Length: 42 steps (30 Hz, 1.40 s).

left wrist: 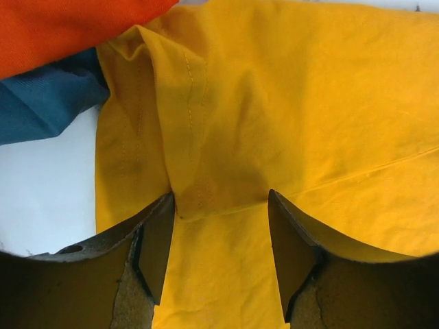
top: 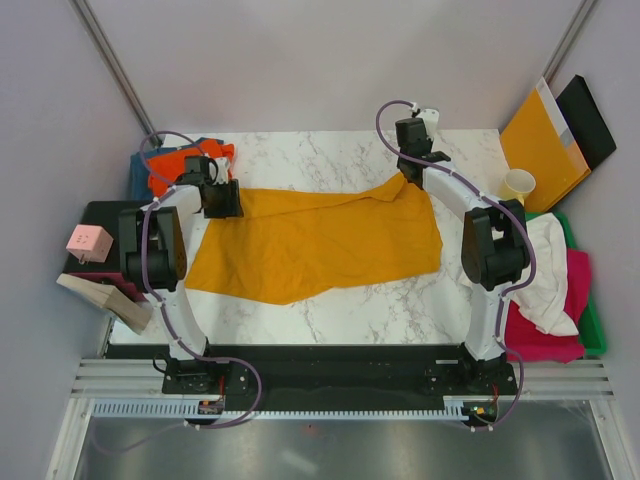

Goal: Fold and stack the t-shirts
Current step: Flatten out the tshirt

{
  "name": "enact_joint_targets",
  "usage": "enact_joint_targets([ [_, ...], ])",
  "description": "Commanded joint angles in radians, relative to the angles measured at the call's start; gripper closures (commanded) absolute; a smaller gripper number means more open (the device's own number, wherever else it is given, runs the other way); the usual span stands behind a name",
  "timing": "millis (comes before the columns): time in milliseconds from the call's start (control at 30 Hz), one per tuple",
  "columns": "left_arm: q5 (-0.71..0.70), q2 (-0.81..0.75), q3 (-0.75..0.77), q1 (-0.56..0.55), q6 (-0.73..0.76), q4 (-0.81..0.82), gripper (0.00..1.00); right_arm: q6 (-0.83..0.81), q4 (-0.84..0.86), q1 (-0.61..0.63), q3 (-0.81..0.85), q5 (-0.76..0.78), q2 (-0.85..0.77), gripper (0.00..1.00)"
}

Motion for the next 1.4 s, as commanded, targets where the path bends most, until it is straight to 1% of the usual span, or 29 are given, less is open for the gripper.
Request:
enact_joint_targets([
  [0,-0.016,0.014,0.045,0.0,-0.01,0.015,0.38,-0.005,0.034,0.004,-0.001,0.02,0.0,1.0],
  [67,-0.017,0.007,0.047,0.0,-0.005,0.015,0.4,-0.005,0.034,0.004,-0.004,0.023,0.0,1.0],
  [133,-0.016,0.002,0.044,0.0,-0.004,0.014,0.49,-0.003,0.036,0.004,-0.001,0.02,0.003,1.0],
  [200,-0.016,-0.004,0.039,0.0,-0.002,0.015,0.55,-0.002,0.034,0.004,-0.001,0.019,0.003,1.0],
  [233,-0.013,-0.005,0.034,-0.001,-0.002,0.014,0.62,-0.002,0.036,0.004,-0.001,0.019,0.005,1.0],
  [300,-0.011,-0.012,0.033,0.0,0.0,0.014,0.72,-0.003,0.036,0.004,-0.001,0.019,0.003,1.0],
  [333,-0.013,-0.016,0.027,0.0,0.0,0.014,0.88,-0.005,0.036,0.004,-0.003,0.02,0.003,1.0],
  [367,-0.013,-0.022,0.027,0.0,-0.002,0.015,0.96,-0.003,0.034,0.004,-0.004,0.022,0.002,1.0],
  [400,-0.014,-0.027,0.021,0.002,-0.004,0.015,0.98,-0.005,0.036,0.004,-0.006,0.022,-0.001,1.0],
  [567,-0.017,-0.085,-0.013,0.0,-0.004,0.017,0.98,-0.006,0.037,0.004,-0.03,0.032,-0.029,1.0],
  [633,-0.007,-0.163,-0.038,0.002,0.003,0.015,0.98,-0.006,0.036,0.002,-0.041,0.042,-0.05,1.0],
  [667,0.004,-0.198,-0.048,0.003,0.004,0.014,0.98,0.0,0.034,0.001,-0.047,0.046,-0.09,1.0],
  [700,0.025,-0.279,-0.064,0.003,0.007,0.011,0.98,0.002,0.033,-0.002,-0.053,0.052,-0.112,1.0],
  [733,0.038,-0.32,-0.067,0.002,0.004,0.003,0.98,0.006,0.018,-0.002,-0.056,0.057,-0.138,1.0],
  [767,0.05,-0.359,-0.065,0.003,0.003,-0.02,0.98,0.014,0.01,-0.005,-0.058,0.071,-0.191,1.0],
  [800,0.081,-0.443,-0.056,0.005,-0.003,-0.031,0.98,0.017,0.008,-0.005,-0.059,0.075,-0.222,1.0],
  [867,0.113,-0.51,-0.029,0.009,-0.01,-0.087,0.98,0.035,-0.004,-0.005,-0.073,0.081,-0.315,1.0],
  [933,0.171,-0.582,0.031,0.017,-0.063,-0.133,0.98,0.046,-0.025,-0.005,-0.091,0.082,-0.375,1.0],
  [1000,0.217,-0.624,0.08,0.022,-0.083,-0.187,0.98,0.055,-0.038,-0.004,-0.125,0.082,-0.475,1.0],
  [1100,0.262,-0.719,0.128,0.023,-0.096,-0.248,0.98,0.023,-0.068,-0.002,-0.153,0.085,-0.613,1.0],
  [1167,0.274,-0.797,0.146,0.023,-0.088,-0.279,0.98,-0.008,-0.104,0.009,-0.161,0.1,-0.711,1.0],
  [1233,0.259,-0.85,0.162,0.023,-0.073,-0.314,0.98,-0.054,-0.136,0.016,-0.159,0.121,-0.774,1.0],
  [1267,0.257,-0.907,0.165,0.022,-0.063,-0.325,0.98,-0.066,-0.148,0.024,-0.156,0.127,-0.829,1.0],
  [1367,0.245,-0.989,0.175,0.023,-0.039,-0.379,0.98,-0.103,-0.183,0.045,-0.147,0.169,-0.927,1.0],
])
